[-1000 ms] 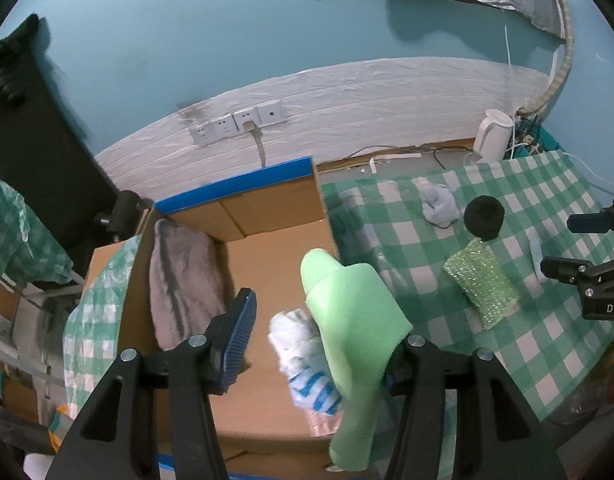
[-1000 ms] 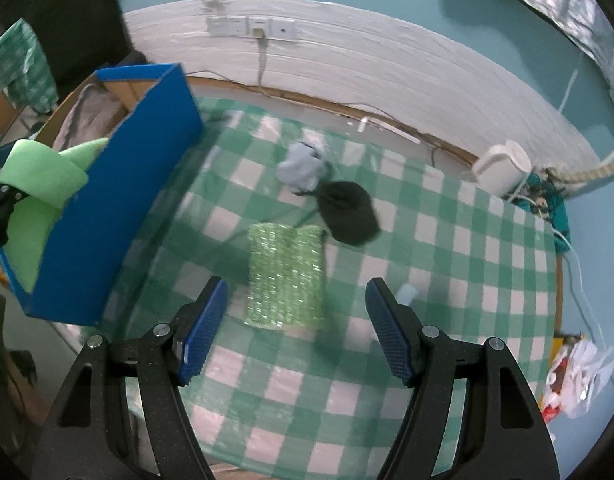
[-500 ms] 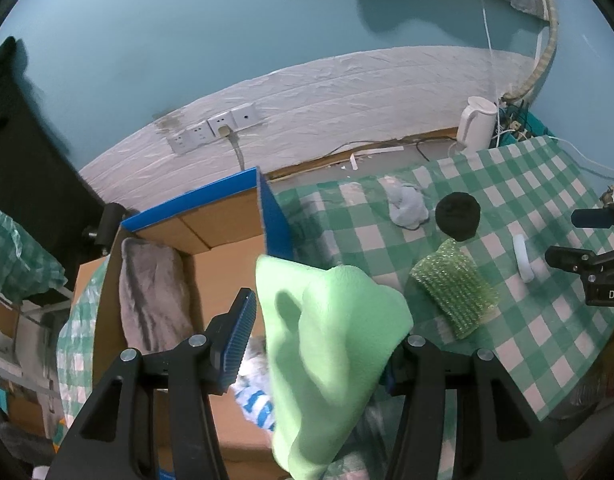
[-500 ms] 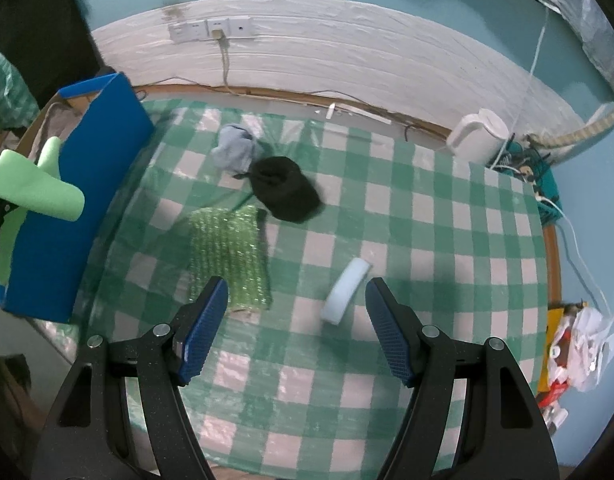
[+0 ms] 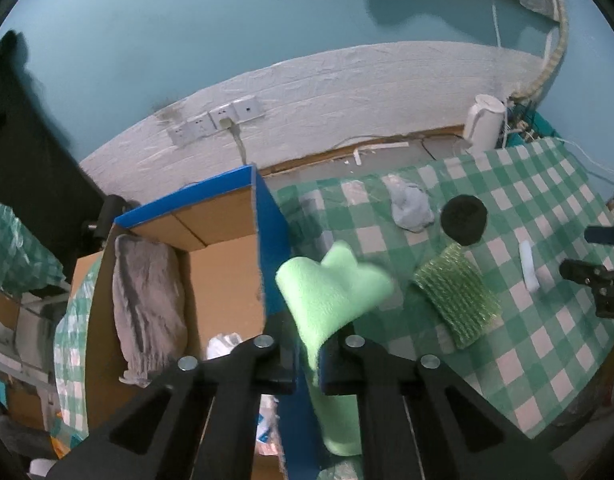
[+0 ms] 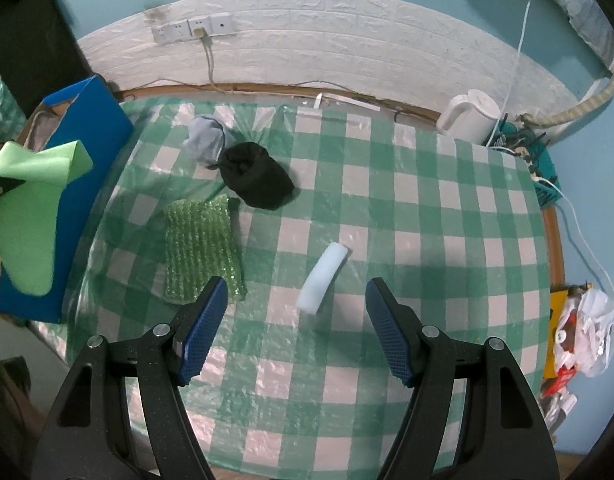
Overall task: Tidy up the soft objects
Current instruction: 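Lower the green foam boot into the box and open the left gripper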
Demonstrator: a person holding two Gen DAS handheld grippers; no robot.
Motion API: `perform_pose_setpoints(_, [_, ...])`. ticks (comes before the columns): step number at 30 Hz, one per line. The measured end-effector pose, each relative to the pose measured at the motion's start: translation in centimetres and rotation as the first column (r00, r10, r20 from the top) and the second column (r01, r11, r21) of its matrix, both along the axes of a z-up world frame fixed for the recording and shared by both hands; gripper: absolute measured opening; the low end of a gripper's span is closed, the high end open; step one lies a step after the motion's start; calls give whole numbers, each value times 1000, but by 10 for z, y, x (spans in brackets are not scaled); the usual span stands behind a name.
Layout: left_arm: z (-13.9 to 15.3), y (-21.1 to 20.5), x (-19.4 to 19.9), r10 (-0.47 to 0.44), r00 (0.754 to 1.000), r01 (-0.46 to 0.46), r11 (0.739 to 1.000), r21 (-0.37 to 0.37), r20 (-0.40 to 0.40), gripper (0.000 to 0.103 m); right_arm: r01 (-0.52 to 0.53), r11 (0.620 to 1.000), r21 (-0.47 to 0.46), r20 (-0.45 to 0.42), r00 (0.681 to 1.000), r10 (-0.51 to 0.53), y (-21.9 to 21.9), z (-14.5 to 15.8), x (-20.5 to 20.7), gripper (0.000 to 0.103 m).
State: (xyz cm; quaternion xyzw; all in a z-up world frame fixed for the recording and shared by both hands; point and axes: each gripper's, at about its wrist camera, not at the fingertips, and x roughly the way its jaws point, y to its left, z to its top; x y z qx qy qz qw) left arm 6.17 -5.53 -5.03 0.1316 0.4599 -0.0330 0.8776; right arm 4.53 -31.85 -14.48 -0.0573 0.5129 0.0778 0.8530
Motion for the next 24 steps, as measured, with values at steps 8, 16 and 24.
perform_pose_setpoints(8, [32,32,-1,60,996,-56,996,-66,66,4,-17,1000,-6,-2,1000,17,7,0,-1,71])
perform_pose_setpoints(16, [55,74,1,135,982,-130,990,-50,135,4,-32,999,-24,-11,999,32,17,-3,-3,71])
perform_pose_setpoints(24, [7,125,20,224,973,-222,974,32,-56,82,-48,998,-34,-2,999,48,30,3,-3,71])
